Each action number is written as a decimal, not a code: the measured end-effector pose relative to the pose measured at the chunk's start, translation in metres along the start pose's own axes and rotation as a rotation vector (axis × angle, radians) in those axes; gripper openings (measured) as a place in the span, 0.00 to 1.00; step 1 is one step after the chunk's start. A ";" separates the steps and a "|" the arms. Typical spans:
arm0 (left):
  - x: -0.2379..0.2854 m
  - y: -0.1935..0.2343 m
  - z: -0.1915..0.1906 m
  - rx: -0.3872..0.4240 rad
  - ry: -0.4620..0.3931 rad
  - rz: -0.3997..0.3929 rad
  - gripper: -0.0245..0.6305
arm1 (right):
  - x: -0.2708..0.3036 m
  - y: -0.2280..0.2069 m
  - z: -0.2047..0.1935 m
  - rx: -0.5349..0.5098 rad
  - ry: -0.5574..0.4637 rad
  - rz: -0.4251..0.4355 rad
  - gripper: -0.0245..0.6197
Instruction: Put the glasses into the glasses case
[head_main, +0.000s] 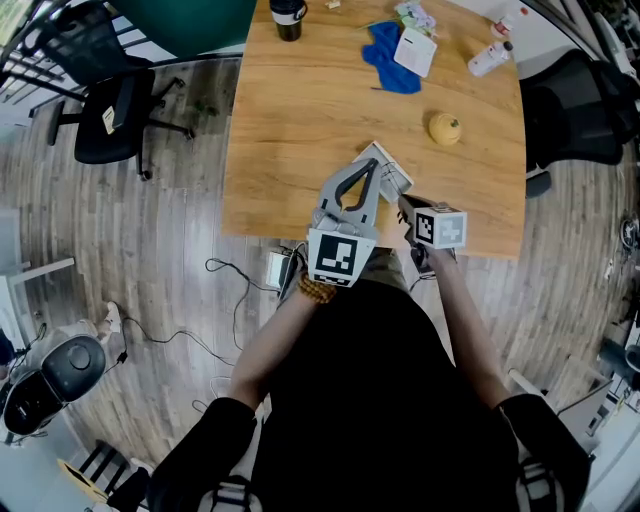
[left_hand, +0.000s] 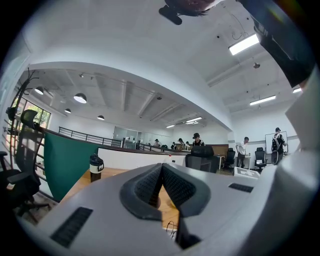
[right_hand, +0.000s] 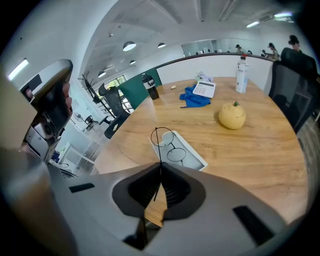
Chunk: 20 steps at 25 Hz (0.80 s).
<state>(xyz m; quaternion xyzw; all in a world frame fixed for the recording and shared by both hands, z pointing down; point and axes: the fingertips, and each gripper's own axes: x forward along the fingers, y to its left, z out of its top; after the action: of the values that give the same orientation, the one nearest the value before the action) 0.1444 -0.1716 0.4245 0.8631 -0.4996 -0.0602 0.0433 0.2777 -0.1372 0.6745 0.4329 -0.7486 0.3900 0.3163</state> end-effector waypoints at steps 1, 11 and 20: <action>0.001 0.001 0.000 -0.002 0.002 0.005 0.07 | 0.000 0.002 0.004 -0.008 0.005 -0.002 0.06; 0.002 0.012 -0.004 -0.022 0.012 0.039 0.07 | 0.018 0.009 0.033 -0.157 0.056 -0.076 0.08; 0.000 0.021 -0.005 -0.017 0.020 0.053 0.07 | 0.010 0.004 0.042 -0.263 -0.043 -0.094 0.19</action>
<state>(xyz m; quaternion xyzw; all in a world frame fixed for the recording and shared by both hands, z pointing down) 0.1272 -0.1815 0.4323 0.8496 -0.5214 -0.0547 0.0573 0.2645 -0.1760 0.6606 0.4307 -0.7788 0.2637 0.3721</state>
